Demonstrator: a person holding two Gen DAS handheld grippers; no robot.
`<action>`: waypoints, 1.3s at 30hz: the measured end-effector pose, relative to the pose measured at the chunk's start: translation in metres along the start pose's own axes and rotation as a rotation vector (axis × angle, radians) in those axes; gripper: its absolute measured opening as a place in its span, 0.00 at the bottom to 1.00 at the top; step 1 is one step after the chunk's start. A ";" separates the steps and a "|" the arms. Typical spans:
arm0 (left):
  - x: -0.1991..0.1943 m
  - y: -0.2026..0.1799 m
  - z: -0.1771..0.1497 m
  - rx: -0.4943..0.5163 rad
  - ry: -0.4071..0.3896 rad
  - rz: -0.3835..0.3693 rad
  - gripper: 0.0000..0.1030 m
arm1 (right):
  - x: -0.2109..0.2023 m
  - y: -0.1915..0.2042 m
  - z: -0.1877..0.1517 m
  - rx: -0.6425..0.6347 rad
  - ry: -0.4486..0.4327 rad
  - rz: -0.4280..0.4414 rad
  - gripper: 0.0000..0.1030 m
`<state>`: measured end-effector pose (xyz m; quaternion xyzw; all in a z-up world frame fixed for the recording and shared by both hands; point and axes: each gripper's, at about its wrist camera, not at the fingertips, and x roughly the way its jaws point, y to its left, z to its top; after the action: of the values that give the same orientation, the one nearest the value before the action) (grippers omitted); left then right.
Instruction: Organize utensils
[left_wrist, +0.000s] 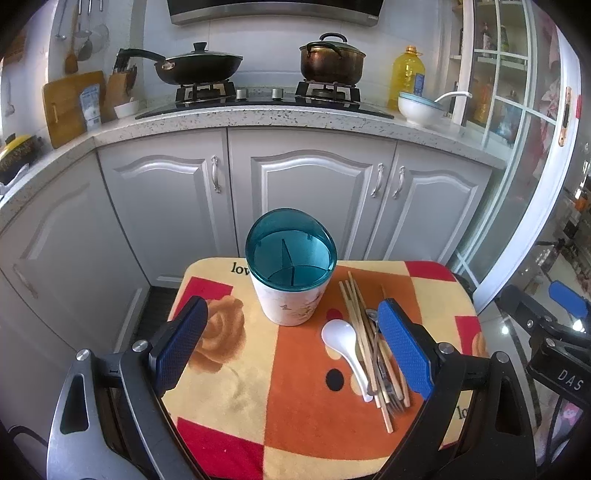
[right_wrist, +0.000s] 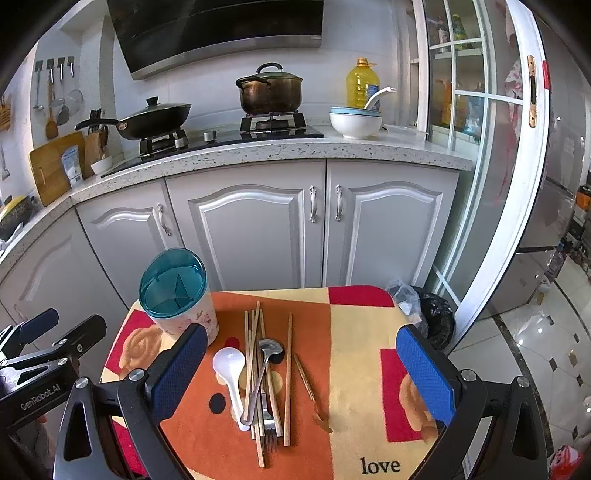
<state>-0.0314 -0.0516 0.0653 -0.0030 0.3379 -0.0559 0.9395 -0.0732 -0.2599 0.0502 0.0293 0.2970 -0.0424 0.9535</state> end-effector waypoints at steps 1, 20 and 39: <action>0.000 0.000 0.000 0.004 -0.005 0.002 0.91 | 0.000 0.001 0.000 -0.003 -0.001 -0.001 1.00; -0.001 -0.002 0.000 0.007 -0.018 0.007 0.91 | 0.004 0.005 0.001 -0.014 0.007 0.015 1.00; 0.001 -0.001 0.002 0.001 -0.021 0.012 0.91 | 0.008 0.006 0.002 -0.020 0.010 0.017 1.00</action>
<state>-0.0295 -0.0532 0.0660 -0.0011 0.3281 -0.0502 0.9433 -0.0649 -0.2542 0.0473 0.0224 0.3021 -0.0313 0.9525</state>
